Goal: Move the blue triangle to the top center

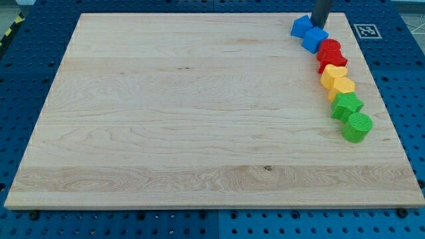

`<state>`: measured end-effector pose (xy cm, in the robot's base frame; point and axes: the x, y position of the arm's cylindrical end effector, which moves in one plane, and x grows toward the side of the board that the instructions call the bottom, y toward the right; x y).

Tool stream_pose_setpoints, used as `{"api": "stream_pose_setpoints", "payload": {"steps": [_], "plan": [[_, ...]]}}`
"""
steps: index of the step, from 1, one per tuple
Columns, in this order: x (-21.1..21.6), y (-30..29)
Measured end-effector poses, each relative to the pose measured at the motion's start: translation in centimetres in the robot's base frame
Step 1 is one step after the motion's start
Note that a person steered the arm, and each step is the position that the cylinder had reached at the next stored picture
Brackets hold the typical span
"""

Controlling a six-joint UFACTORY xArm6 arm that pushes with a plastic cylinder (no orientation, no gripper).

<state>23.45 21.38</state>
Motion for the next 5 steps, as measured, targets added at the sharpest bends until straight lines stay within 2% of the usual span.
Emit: {"api": "stream_pose_setpoints", "payload": {"steps": [1, 3, 5], "plan": [[-1.3, -1.9], [-1.3, 0.7], [-0.6, -1.7]]}}
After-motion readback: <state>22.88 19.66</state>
